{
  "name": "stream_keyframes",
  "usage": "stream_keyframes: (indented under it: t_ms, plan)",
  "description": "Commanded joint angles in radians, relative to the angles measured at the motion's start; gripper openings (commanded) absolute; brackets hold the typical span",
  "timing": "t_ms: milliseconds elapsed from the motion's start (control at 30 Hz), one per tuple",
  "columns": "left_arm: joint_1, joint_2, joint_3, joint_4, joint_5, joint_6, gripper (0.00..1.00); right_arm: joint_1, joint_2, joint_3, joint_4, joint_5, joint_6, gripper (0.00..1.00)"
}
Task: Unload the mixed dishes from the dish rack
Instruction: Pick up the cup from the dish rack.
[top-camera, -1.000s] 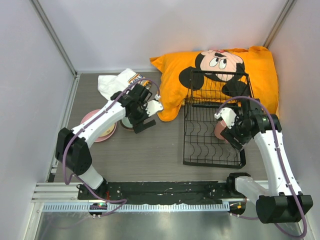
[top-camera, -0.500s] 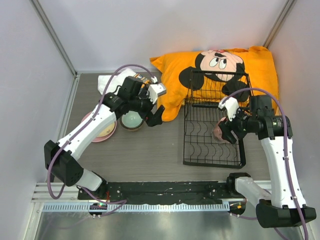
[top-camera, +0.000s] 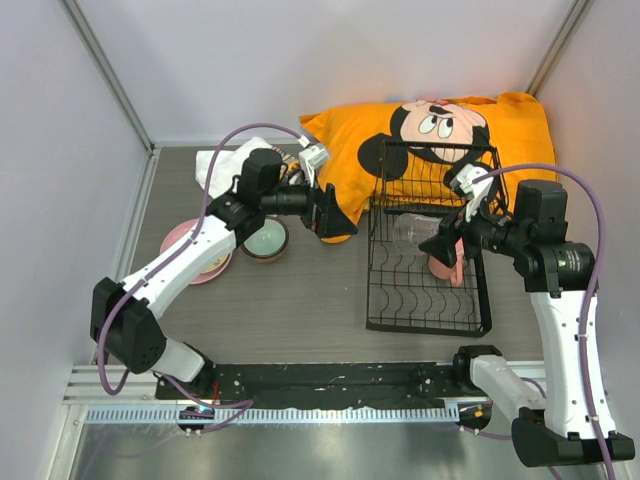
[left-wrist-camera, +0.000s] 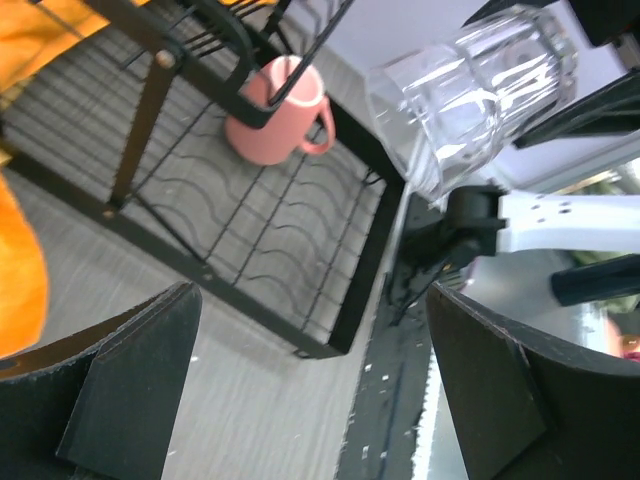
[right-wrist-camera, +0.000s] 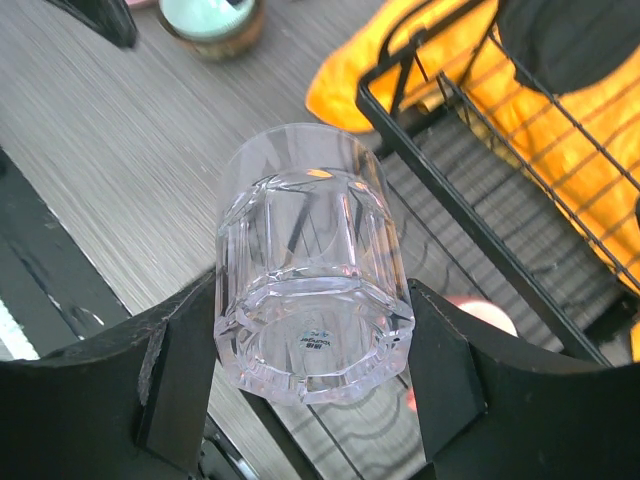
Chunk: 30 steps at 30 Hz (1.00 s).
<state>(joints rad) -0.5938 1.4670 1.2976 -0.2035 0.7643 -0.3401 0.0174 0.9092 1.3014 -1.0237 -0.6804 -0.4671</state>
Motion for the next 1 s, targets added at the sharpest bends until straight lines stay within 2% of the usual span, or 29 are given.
stream_keyframes:
  t_ms: [0, 433, 700, 967]
  plan:
    - [-0.032, -0.005, 0.003, 0.194, 0.075, -0.128, 0.99, -0.004, -0.003, 0.039, 0.125, -0.122, 0.093, 0.47]
    - [-0.158, 0.075, 0.034, 0.397, 0.155, -0.27, 0.93, -0.004, -0.013, 0.01, 0.211, -0.219, 0.186, 0.48]
    - [-0.201, 0.096, 0.034, 0.532, 0.216, -0.362, 0.74, -0.005, -0.023, -0.028, 0.229, -0.237, 0.185, 0.48]
    - [-0.205, 0.105, 0.02, 0.585, 0.234, -0.405, 0.55, -0.005, -0.043, -0.06, 0.232, -0.248, 0.177, 0.48]
